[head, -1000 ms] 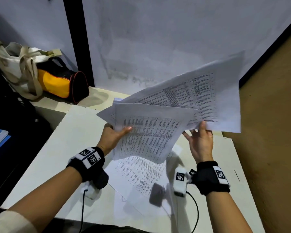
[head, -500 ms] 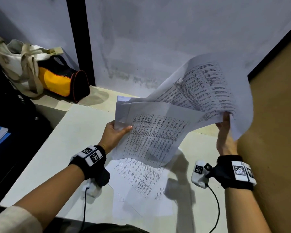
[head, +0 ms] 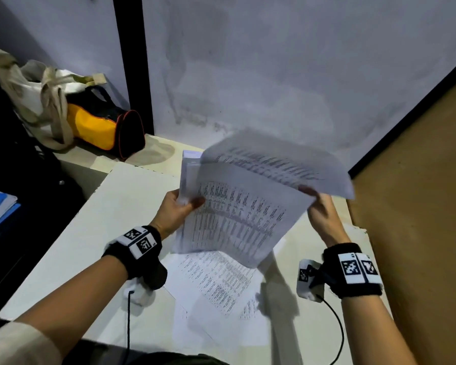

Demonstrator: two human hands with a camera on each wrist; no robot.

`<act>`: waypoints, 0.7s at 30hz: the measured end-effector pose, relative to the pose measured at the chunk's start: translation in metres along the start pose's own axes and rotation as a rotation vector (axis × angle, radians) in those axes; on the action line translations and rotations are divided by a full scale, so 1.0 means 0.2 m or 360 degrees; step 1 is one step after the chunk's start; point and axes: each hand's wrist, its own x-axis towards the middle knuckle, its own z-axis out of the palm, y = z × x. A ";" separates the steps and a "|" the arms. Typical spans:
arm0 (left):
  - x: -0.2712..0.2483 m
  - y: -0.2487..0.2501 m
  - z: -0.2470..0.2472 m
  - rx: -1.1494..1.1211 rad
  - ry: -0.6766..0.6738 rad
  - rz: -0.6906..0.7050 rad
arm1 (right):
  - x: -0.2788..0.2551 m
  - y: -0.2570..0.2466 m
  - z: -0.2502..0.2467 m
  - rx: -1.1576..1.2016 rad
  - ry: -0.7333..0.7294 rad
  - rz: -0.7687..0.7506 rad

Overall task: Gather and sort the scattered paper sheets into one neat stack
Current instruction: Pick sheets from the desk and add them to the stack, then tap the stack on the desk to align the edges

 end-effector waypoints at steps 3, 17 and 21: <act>0.00 0.01 0.00 0.0095 0.0011 -0.0059 | -0.02 0.12 -0.08 0.0110 -0.0214 0.0031; -0.01 0.01 -0.01 0.0225 0.0052 -0.0149 | 0.13 0.25 0.10 -0.0033 -0.0217 0.0358; -0.03 -0.04 0.03 0.0306 0.0231 0.0034 | 0.12 0.24 0.12 0.0050 -0.0255 0.0343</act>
